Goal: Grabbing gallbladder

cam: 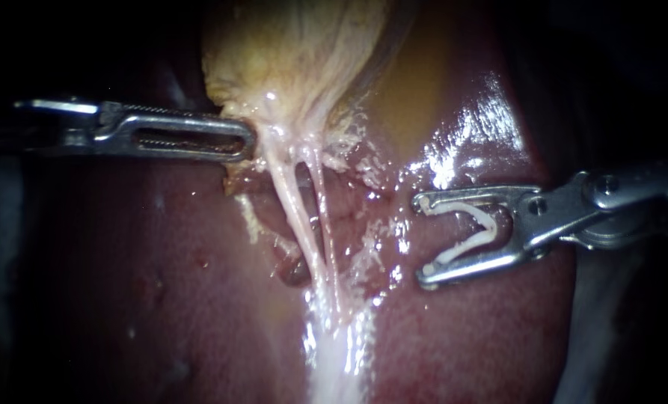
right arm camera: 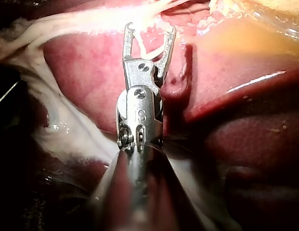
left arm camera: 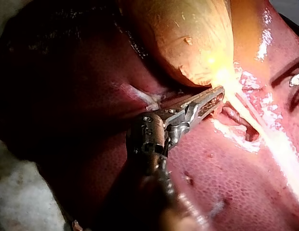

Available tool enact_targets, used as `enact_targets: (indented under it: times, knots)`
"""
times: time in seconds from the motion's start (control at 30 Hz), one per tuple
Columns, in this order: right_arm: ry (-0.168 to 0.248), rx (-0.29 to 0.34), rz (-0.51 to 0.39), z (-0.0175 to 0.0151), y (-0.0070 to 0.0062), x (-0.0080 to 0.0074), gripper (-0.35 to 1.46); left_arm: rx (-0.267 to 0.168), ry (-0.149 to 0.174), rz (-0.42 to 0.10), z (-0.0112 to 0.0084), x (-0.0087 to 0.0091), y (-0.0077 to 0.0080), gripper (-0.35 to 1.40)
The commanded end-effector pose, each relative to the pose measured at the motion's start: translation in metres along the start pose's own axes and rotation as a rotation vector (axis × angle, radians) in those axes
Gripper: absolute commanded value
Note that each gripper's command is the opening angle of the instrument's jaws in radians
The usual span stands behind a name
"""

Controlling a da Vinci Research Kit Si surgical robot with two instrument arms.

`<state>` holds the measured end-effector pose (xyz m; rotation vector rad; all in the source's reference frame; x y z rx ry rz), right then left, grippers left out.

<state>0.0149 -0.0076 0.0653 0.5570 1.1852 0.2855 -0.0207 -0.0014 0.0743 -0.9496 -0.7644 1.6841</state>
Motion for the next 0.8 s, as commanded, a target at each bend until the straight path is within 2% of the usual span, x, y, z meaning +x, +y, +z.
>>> enact_targets:
  times: [0.03, 0.8]
  knots:
    - [0.000, 0.000, 0.000, 0.0000, 0.0000, 0.0000, 0.49, 0.000, 0.001, -0.001, -0.0001, 0.0001, 0.0001, -0.35]
    - [0.000, -0.001, 0.000, 0.0000, 0.0001, 0.0000, 0.49, 0.003, 0.003, 0.000, -0.0001, -0.0003, 0.0001, -0.35]
